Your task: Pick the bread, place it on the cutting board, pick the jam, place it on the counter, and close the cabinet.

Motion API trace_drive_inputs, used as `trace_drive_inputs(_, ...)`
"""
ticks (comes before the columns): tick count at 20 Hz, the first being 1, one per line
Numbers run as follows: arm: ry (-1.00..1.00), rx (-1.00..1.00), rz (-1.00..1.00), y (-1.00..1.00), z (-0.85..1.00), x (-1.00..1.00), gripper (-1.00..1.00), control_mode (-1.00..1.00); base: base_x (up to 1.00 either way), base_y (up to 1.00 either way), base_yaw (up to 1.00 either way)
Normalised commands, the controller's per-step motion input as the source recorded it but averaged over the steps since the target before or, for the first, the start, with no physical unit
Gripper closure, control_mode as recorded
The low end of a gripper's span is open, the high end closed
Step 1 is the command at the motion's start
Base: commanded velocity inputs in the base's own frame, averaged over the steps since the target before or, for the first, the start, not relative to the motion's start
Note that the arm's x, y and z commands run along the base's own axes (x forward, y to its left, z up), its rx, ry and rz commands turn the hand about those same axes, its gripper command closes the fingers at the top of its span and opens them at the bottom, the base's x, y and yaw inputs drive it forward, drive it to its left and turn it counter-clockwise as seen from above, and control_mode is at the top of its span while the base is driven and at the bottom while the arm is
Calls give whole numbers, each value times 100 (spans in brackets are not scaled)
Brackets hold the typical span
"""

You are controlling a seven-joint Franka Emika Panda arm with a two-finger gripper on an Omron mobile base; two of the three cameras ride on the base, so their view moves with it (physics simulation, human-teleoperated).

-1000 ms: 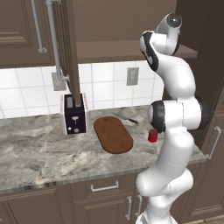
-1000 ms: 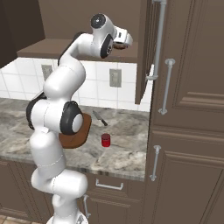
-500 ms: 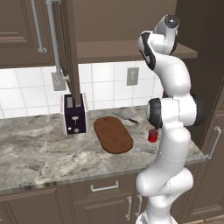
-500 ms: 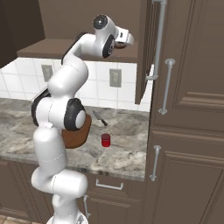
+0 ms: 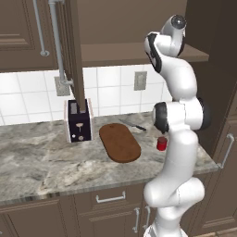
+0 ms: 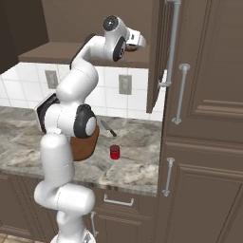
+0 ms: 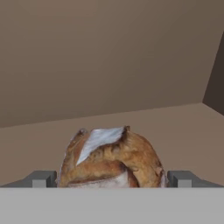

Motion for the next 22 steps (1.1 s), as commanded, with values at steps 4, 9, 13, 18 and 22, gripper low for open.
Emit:
trace_drive_inputs(4,0,0,0,0,-7,8,100,-100,0,0,0)
trace_drive_inputs(9,0,0,0,0,0,0,100,-100,0,0,0)
trace_drive_inputs(13,0,0,0,0,0,-13,100,-100,0,0,0)
trace_drive_inputs(18,0,0,0,0,0,-43,100,-100,0,0,0)
trace_drive_inputs(22,0,0,0,0,0,-43,100,-100,0,0,0)
